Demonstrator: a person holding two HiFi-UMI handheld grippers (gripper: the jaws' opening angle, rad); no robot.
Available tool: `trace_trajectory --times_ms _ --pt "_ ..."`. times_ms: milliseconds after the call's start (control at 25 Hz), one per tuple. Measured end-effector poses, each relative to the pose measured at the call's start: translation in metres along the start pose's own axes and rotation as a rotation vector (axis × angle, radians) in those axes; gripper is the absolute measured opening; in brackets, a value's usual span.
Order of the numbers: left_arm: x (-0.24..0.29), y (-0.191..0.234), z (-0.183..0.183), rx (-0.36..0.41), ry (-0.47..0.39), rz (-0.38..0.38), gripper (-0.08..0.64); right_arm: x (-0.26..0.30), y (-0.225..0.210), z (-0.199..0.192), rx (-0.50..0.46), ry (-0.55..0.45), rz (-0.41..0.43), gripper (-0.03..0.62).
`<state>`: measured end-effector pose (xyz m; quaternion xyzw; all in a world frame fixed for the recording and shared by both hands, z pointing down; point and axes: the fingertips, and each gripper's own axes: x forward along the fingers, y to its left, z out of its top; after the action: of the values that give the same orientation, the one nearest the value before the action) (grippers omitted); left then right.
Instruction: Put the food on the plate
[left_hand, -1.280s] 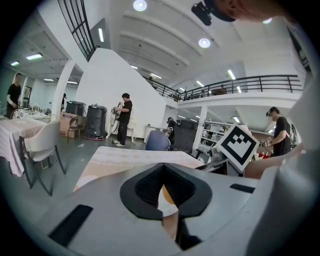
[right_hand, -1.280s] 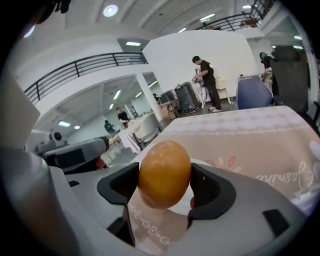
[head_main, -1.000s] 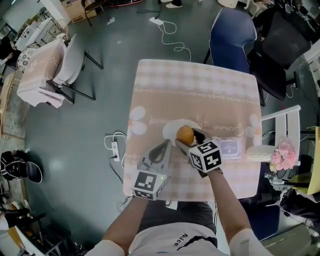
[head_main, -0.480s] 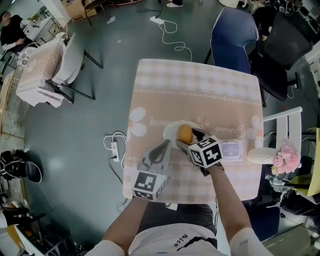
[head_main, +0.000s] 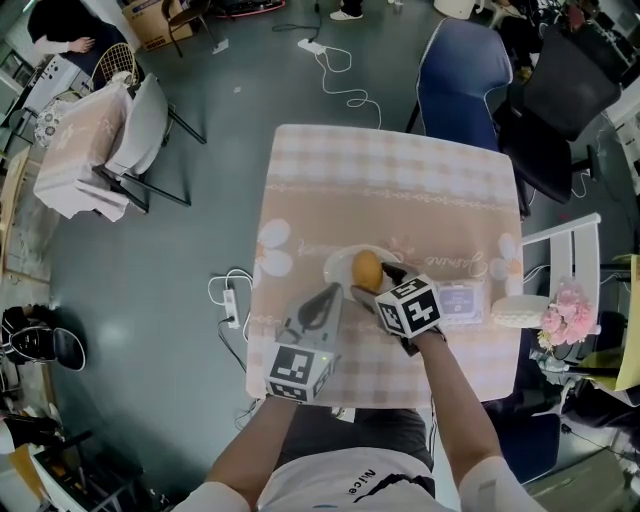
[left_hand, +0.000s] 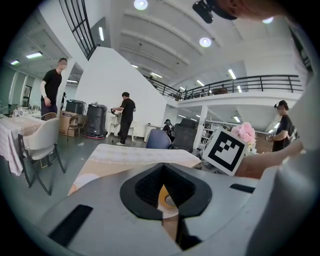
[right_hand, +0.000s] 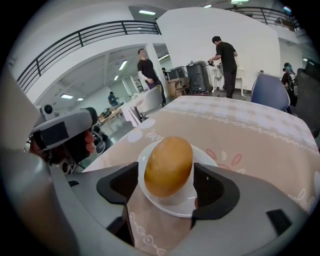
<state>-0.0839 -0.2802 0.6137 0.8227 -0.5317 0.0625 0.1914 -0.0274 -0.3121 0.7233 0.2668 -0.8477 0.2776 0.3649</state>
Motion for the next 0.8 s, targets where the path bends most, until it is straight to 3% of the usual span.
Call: trace_trajectory --times_ms 280,600,640,720,800 --pt "-0.014 -0.017 0.016 0.010 0.004 -0.010 0.005 -0.035 0.008 -0.007 0.020 0.013 -0.015 0.318" --pt "-0.036 -0.043 0.043 0.002 0.001 -0.032 0.005 -0.098 0.037 0.026 0.047 -0.181 -0.020 0.307" --pt "-0.039 -0.047 0.047 0.002 -0.001 -0.036 0.005 -0.107 0.040 0.032 0.056 -0.215 -0.023 0.274" --pt "-0.045 -0.053 0.055 0.005 -0.009 -0.045 0.005 -0.124 0.045 0.044 0.074 -0.286 -0.034 0.144" --pt "-0.052 -0.059 0.065 0.004 -0.017 -0.055 0.005 -0.140 0.052 0.056 0.095 -0.348 -0.033 0.111"
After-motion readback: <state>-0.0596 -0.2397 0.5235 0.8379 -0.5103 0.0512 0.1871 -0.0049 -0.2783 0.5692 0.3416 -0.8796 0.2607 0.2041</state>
